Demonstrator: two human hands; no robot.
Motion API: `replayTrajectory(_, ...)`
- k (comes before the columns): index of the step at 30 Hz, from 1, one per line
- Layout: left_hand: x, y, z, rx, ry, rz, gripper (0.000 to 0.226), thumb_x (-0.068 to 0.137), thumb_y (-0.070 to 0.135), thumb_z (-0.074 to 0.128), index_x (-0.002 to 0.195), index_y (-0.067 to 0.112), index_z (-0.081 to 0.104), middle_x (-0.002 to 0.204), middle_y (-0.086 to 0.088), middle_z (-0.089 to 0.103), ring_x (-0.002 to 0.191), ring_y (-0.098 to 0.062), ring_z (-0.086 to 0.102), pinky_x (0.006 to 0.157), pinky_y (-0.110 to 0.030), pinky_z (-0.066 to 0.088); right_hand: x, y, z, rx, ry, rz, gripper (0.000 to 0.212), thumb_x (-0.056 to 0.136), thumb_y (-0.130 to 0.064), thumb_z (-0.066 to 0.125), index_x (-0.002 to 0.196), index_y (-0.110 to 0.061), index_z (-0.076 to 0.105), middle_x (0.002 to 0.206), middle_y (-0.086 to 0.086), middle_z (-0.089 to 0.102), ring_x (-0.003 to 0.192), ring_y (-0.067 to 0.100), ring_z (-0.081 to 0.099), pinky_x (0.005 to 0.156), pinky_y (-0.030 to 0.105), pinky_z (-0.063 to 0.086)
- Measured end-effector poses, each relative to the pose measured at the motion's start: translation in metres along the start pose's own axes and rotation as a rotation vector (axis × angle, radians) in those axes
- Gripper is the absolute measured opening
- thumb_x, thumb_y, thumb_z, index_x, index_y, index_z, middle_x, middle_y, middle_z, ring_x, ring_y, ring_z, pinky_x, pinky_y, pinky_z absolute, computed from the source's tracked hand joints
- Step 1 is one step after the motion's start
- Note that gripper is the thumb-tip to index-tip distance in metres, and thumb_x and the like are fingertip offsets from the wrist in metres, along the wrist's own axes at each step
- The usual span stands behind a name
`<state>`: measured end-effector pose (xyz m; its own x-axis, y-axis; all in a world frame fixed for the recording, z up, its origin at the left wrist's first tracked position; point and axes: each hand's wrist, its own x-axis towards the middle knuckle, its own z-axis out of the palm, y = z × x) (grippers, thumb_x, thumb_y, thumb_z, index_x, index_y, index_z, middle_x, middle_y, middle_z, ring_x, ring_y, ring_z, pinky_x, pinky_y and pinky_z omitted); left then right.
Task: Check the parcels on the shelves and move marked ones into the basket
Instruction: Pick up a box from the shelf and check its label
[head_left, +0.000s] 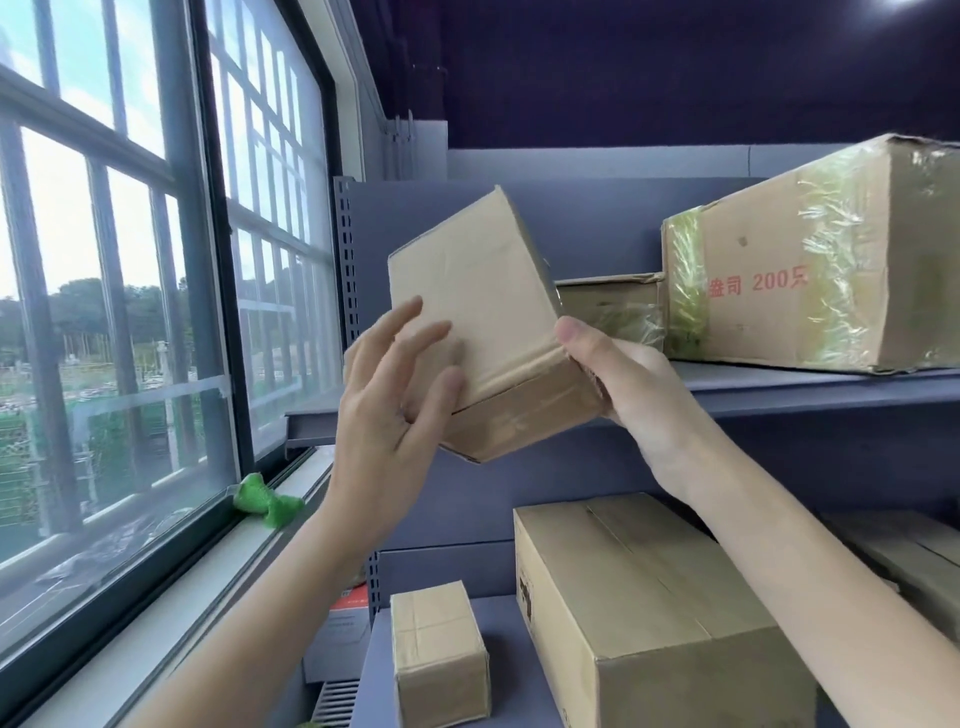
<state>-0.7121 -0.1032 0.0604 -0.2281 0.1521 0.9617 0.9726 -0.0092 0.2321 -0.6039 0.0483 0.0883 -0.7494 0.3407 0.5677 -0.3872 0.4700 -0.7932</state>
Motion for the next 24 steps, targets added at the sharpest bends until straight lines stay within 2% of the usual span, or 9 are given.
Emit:
replayTrajectory(2,0.001,-0.002,0.001,-0.063,0.02,-0.108,0.046,0.078,0.046,0.051,0.121,0.031,0.046,0.139,0.008,0.039,0.131,-0.005,0.035,0.108,-0.017,0.028,-0.001,0.001,-0.003,0.003,-0.033,0.006,0.074,0.05,-0.067,0.059,0.093,-0.007,0.069,0.096,0.009,0.072,0.09,0.022,0.065,0.099,0.046,0.042)
replayTrajectory(4,0.002,-0.004,0.003,-0.151,0.029,-0.188,0.056,0.072,0.05,0.056,0.124,0.036,0.04,0.14,0.011,0.036,0.133,-0.008,0.035,0.112,-0.037,0.032,-0.002,0.004,-0.005,0.044,-0.033,-0.047,0.063,0.051,-0.058,0.06,0.086,-0.007,0.068,0.08,-0.001,0.069,0.075,0.009,0.058,0.08,0.033,0.047)
replayTrajectory(6,0.002,0.0,0.004,-0.277,0.049,-0.246,0.065,0.067,0.048,0.063,0.125,0.043,0.034,0.141,0.013,0.035,0.133,-0.009,0.037,0.11,-0.044,0.035,-0.003,0.009,-0.003,0.084,-0.019,-0.128,0.055,0.054,-0.052,0.059,0.084,-0.007,0.066,0.074,-0.003,0.064,0.069,0.005,0.054,0.069,0.022,0.041)
replayTrajectory(10,0.009,0.008,0.005,-0.487,0.098,-0.288,0.094,0.061,0.037,0.071,0.14,0.026,0.023,0.136,0.013,0.044,0.125,-0.004,0.046,0.102,-0.034,0.043,-0.006,0.022,0.005,0.223,-0.013,-0.254,0.052,0.063,-0.038,0.059,0.103,-0.007,0.062,0.106,0.02,0.064,0.096,0.028,0.059,0.085,0.04,0.046)
replayTrajectory(13,0.012,0.015,0.004,-0.527,0.052,-0.286,0.086,0.058,0.035,0.072,0.135,0.021,0.036,0.118,0.014,0.058,0.108,-0.001,0.057,0.084,-0.02,0.05,-0.007,0.026,0.008,0.259,-0.002,-0.316,0.058,0.065,-0.033,0.057,0.116,-0.006,0.057,0.115,0.019,0.062,0.109,0.034,0.056,0.094,0.047,0.044)
replayTrajectory(16,0.01,0.016,0.004,-0.526,0.053,-0.271,0.082,0.059,0.031,0.073,0.133,0.023,0.039,0.117,0.015,0.059,0.112,-0.006,0.056,0.091,-0.03,0.05,-0.004,0.031,0.007,0.226,-0.053,-0.317,0.062,0.065,-0.031,0.055,0.122,-0.005,0.052,0.121,0.019,0.058,0.116,0.037,0.051,0.098,0.049,0.041)
replayTrajectory(20,0.004,0.011,0.004,-0.612,0.035,-0.257,0.076,0.063,0.027,0.07,0.133,0.027,0.039,0.119,0.01,0.059,0.112,-0.012,0.056,0.094,-0.037,0.048,-0.001,0.037,0.0,0.206,-0.147,-0.278,0.063,0.062,-0.032,0.062,0.124,-0.021,0.052,0.124,0.003,0.061,0.119,0.018,0.055,0.1,0.035,0.045)
replayTrajectory(22,0.0,0.008,0.006,-0.662,-0.009,-0.261,0.064,0.067,0.029,0.067,0.124,0.044,0.042,0.116,0.015,0.061,0.109,-0.01,0.057,0.092,-0.035,0.05,-0.001,0.038,-0.001,0.192,-0.169,-0.257,0.076,0.055,-0.04,0.073,0.126,-0.024,0.05,0.122,-0.005,0.062,0.114,0.01,0.057,0.092,0.025,0.049)
replayTrajectory(24,-0.001,0.009,0.005,-0.688,-0.05,-0.26,0.054,0.071,0.03,0.064,0.117,0.049,0.043,0.111,0.018,0.062,0.106,-0.007,0.058,0.091,-0.033,0.05,-0.003,0.042,-0.003,0.195,-0.143,-0.244,0.086,0.048,-0.04,0.075,0.128,-0.024,0.047,0.119,-0.009,0.063,0.109,0.006,0.059,0.083,0.019,0.049)
